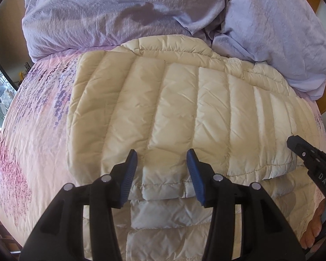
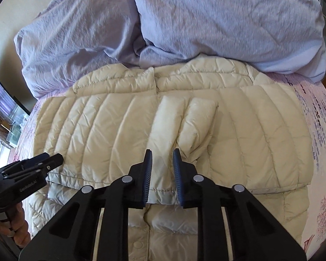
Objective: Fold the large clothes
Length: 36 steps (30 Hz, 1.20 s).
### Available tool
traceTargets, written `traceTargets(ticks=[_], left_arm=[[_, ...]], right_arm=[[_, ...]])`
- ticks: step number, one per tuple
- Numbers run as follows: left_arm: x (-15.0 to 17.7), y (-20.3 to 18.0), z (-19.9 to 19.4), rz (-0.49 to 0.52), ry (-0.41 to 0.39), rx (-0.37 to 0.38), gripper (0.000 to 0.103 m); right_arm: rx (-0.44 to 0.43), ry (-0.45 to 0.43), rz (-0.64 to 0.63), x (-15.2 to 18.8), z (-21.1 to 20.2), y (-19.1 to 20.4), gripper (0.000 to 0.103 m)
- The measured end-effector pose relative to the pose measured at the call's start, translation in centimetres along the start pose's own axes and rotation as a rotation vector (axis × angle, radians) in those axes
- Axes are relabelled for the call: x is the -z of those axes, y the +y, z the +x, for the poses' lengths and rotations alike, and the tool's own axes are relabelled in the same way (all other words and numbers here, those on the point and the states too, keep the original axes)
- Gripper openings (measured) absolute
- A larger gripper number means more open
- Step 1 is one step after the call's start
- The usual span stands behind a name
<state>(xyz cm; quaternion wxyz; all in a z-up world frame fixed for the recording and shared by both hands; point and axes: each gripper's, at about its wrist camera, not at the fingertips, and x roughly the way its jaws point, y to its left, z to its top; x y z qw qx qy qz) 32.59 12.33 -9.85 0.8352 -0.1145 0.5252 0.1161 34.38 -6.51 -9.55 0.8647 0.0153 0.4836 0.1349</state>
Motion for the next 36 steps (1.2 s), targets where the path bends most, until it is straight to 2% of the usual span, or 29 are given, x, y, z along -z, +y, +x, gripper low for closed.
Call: traceTargets(ticks=[11,24,34,36], left_arm=[[0.0,-0.5,1.6,0.018,0.029,-0.011,0.049],[0.1,-1.2,3.9,0.05,0.063,-0.026,0.052],[-0.2,-1.6,5.0,0.058,0.07,-0.024,0.054],[-0.3,-1.5,4.8,0.055,0.072,-0.016,0.058]], right_arm=[[0.019,0.062,0.036,1.1,2.4,-1.2,0.018],[0.033,0.087,0.038,1.8,4.1,-1.5,0.018],[0.013,0.094,0.059,1.6,4.2,-1.9,0.019],[-0.007,0.107,0.072,1.4,4.0,-2.2,0.02]])
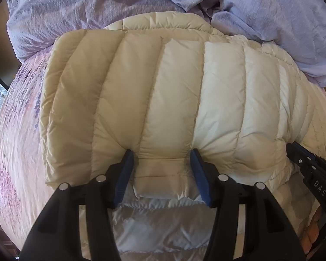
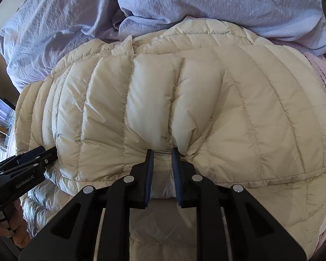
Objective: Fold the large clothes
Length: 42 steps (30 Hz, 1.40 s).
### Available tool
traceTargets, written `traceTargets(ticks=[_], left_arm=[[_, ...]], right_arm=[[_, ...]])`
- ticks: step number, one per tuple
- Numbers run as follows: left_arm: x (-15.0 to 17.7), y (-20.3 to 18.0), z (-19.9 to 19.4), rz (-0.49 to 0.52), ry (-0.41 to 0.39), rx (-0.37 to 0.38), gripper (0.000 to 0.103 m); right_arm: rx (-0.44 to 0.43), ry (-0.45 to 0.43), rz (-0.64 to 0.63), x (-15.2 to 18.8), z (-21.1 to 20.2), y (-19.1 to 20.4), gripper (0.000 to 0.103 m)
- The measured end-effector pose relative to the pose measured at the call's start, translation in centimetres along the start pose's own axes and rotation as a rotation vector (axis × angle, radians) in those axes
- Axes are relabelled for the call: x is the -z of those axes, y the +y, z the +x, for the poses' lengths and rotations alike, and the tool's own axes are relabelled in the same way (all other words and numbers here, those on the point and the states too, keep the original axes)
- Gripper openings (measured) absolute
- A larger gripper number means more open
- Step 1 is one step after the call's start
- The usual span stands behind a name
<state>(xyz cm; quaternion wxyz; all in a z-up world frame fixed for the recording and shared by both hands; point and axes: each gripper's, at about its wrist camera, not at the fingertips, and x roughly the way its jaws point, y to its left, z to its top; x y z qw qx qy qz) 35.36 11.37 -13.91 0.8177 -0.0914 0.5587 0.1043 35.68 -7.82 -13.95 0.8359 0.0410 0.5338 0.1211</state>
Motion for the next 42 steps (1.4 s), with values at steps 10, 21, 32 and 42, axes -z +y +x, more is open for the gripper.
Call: traceTargets(ticks=[10,21,32,42], left_arm=[[2.5,2.7,-5.4,0.004,-0.076,0.014,0.072],[10.2,10.0,-9.4,-0.02,-0.055,-0.014,0.083],[17.1,12.9,-9.2,-0.066,0.067,0.049,0.084],[20.0,11.7,-8.7,-0.032,0.133,0.057,0.084]], right_arm=[[0.005,-0.036,-0.031,0.2,-4.2,-1.0,0.063],[0.118,0.027,-0.032,5.3,-9.4,-9.4,0.074],[0.157,0.185,0.063,12.6,-12.3,-17.2,0.074],[0.088,0.318,0.09,16.4,-12.2,-19.6,0.074]])
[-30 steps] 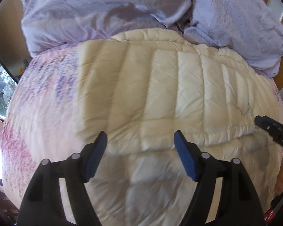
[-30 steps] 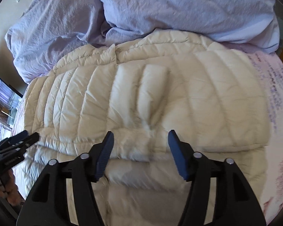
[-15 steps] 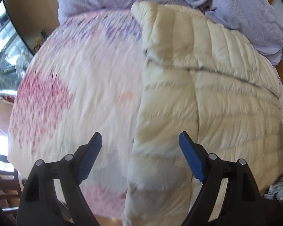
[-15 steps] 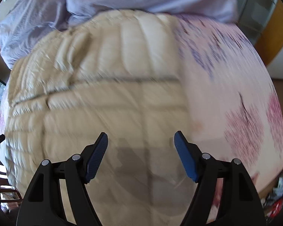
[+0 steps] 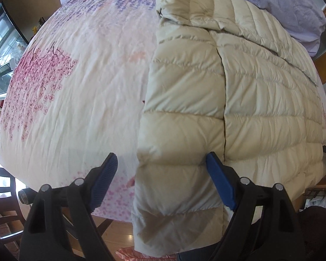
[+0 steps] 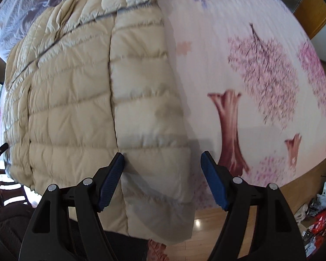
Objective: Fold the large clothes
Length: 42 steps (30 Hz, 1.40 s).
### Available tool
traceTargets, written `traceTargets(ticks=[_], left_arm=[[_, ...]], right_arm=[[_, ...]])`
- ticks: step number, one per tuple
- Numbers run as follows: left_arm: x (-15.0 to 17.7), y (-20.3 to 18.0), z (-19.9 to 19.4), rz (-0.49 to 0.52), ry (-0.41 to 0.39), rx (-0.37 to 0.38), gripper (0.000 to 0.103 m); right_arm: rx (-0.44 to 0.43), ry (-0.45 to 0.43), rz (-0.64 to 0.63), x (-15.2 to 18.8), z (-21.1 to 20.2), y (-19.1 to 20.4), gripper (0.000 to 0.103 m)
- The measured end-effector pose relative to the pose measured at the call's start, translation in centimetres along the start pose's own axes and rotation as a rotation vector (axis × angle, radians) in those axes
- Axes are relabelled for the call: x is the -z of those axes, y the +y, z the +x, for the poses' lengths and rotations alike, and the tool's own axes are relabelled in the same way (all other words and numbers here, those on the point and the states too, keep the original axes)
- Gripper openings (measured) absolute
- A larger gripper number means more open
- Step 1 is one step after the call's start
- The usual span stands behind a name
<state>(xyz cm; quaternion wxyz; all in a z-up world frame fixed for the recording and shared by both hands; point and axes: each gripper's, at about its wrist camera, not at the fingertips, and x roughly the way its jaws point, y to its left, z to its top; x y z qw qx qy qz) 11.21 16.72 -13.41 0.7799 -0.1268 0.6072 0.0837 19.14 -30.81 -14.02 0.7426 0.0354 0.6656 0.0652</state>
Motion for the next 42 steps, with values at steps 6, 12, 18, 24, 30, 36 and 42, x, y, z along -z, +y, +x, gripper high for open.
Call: traceTargets(ticks=[6,12,18,24,30,36,42], left_arm=[[1.5,-0.7,0.5,-0.006,0.028,0.018,0.08],[1.9,-1.4,0.2,-0.003,0.026,0.027,0.069],[1.9,-1.4,0.0,0.006,0.032,0.03,0.059],[2.5,-2.2,-0.3,0.007,0.049,0.042,0.046],[3.3,-3.3,-0.5,0.005,0.046,0.065,0.022],[2.9,-3.9,-1.5,0.009,0.028,0.058,0.012],[1.9,-4.4,-3.3,0.004,0.005,0.057,0.01]], right_arm=[[-0.053,0.019,-0.014,0.9,0.1,-0.2,0.074],[-0.094,0.013,-0.016,1.3,-0.2,-0.9,0.058],[-0.144,0.019,-0.004,1.6,-0.3,-2.0,0.044],[-0.182,0.021,-0.033,1.9,0.0,-1.2,0.028],[-0.197,-0.009,-0.059,2.1,-0.7,0.1,0.013],[-0.199,-0.04,-0.076,1.3,-1.4,-0.2,0.009],[-0.212,-0.096,-0.095,0.9,-3.2,-0.4,0.008]])
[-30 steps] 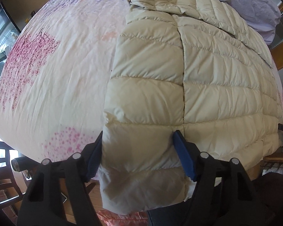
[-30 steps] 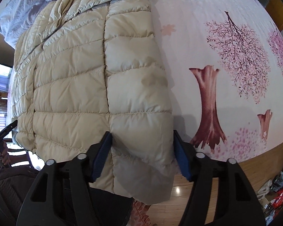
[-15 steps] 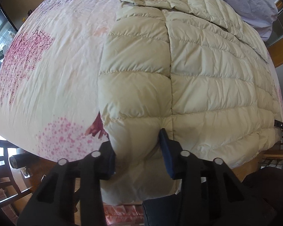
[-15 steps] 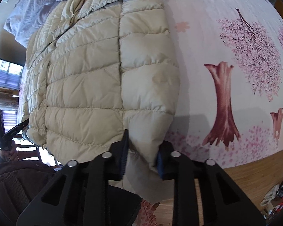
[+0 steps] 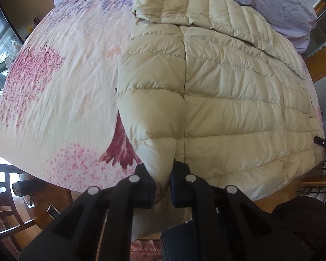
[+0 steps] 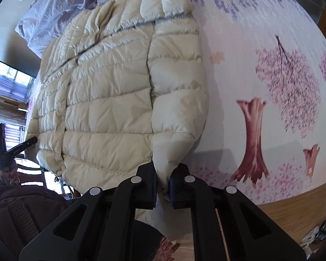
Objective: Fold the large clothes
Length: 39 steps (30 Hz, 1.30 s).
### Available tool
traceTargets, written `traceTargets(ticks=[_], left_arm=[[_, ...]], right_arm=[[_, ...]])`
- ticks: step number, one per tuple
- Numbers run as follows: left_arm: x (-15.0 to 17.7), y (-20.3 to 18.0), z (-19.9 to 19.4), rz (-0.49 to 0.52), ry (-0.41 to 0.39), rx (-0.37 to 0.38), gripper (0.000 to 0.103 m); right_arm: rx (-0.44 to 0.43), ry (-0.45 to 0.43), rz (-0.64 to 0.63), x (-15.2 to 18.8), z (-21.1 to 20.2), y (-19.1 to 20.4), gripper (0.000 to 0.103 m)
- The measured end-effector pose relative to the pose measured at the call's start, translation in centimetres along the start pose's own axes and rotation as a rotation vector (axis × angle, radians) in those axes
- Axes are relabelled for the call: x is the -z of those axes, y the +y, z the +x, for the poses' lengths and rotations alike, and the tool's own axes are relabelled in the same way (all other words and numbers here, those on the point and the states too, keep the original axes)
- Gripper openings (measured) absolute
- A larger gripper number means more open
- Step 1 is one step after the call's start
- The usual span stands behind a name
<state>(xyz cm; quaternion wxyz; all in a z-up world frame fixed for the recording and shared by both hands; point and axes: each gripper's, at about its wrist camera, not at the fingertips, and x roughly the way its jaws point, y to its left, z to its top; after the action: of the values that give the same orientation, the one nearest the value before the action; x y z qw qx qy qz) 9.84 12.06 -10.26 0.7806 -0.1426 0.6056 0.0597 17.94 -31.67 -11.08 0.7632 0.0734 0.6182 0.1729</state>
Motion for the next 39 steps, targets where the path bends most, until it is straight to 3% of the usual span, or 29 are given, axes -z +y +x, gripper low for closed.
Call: traceTargets(ticks=[12,28,34,39], left_arm=[[-4.3,0.7,-3.0,0.01,-0.114,-0.003,0.01],[-13.0,-0.9,-5.5,0.006,-0.251,-0.041,0.009],[-16.5,-1.4,-6.2,-0.021,-0.288,-0.009,0.009],[-19.4,-1.2,-6.6,-0.064,-0.292,0.054,0.008]], right_arm=[[0.008,-0.111,-0.068,-3.2,-2.9,0.8,0.008],[0.039,-0.249,-0.116,-11.2,-4.6,2.1,0.008],[-0.038,-0.269,-0.076,-14.1,-5.4,2.1,0.008],[-0.208,-0.248,0.088,-16.8,-6.0,0.8,0.008]])
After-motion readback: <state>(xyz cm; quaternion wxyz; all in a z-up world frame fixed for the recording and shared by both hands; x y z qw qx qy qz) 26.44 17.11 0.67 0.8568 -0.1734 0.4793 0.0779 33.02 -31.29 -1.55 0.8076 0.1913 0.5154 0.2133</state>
